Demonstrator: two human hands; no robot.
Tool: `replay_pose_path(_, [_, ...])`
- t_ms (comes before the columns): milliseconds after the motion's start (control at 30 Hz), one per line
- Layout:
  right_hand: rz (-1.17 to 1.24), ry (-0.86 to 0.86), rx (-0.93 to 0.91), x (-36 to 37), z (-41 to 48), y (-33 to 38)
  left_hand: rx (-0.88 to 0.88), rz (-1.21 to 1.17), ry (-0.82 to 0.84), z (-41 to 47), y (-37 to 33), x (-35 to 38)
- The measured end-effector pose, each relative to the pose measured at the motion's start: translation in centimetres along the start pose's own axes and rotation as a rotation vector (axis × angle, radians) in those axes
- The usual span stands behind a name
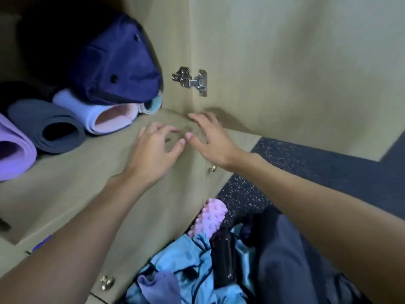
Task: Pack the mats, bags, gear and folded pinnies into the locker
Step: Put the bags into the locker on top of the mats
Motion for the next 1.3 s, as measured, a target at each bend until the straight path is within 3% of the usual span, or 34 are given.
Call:
replay_pose_path(200, [-0.021, -0.033, 0.248, -2.6, -12.6, -8.0, 0.117, -0.135, 0.318, -6.0, -6.0, 9.1])
replay_pose_path(467, [-0.05, 0.002, 0.735, -3.3, -32.8, -20.1, -0.103, -0.188, 0.747, -18.0, -9.5, 24.5])
replay_pose_path(600, [-0.017, 0.051, 0.915, -1.4, -40.4, -23.6, -0.205, -0.186, 0.841, -22.6, -10.1, 30.4])
replay_pose_path(767, [0.143, -0.019, 1.072, 0.8, -44.9, -26.7, -0.33, -0.245, 0.757, -25.0, -10.4, 34.4])
replay_pose_path(933, [0.411, -0.193, 1.175, 2.8, -46.2, -28.3, -0.381, -0.391, 0.691, -25.3, -10.8, 35.6])
replay_pose_path(1100, [0.459, -0.342, 1.11, 2.0, -43.9, -26.3, -0.374, -0.443, 0.641, -24.0, -11.7, 33.7])
replay_pose_path(1300, [0.389, -0.432, 0.922, 0.0, -39.6, -20.2, -0.257, -0.4, 0.445, -20.8, -11.3, 25.7])
Point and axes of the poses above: each hand's wrist, its own z-axis towards the middle knuckle, its own x-axis out of the palm, y = z × x, the point moved 6 cm from there along z, towards the middle knuckle, and after that the axes turned 1 degree about z, right-handed, at the moved point
